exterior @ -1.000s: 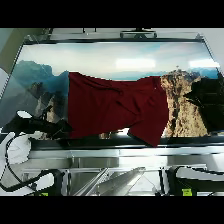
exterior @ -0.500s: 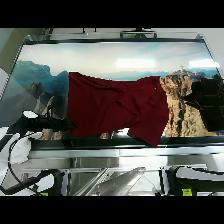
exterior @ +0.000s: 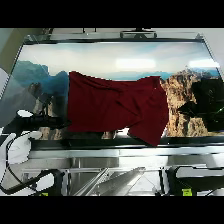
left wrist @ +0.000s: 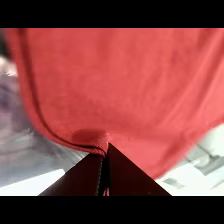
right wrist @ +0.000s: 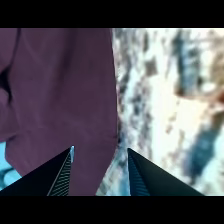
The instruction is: Fold the shirts.
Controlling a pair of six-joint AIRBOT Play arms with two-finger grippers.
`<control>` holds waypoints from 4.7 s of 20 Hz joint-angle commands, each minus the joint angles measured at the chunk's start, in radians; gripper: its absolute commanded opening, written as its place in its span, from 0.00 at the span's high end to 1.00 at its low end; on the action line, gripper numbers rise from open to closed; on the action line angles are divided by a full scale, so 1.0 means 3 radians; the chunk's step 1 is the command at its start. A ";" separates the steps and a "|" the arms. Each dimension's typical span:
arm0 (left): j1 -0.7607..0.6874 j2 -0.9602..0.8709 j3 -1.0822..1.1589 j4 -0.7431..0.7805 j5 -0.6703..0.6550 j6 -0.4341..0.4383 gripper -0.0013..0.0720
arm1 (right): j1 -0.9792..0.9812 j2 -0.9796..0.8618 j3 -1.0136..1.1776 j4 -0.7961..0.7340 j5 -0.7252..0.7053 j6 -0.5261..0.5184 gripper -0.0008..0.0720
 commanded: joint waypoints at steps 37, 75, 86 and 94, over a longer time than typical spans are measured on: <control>0.2038 0.1457 0.3162 -0.4468 -0.1841 0.0902 0.95 | -0.0254 0.3661 0.0944 0.2700 -0.1497 -0.0828 0.96; 0.0079 -0.3220 0.4634 -0.1701 -0.0474 0.0051 0.95 | 0.1144 -0.1212 0.1896 0.2719 -0.1967 -0.0905 0.96; -0.0025 -0.3220 0.4391 -0.1446 -0.0552 0.0464 0.95 | 0.0946 -0.1259 0.1886 0.0977 -0.1317 -0.0258 0.96; -0.0217 -0.3220 0.4391 -0.0580 -0.0492 0.0346 0.98 | 0.0959 -0.1396 0.1884 0.0821 -0.1312 -0.0223 0.96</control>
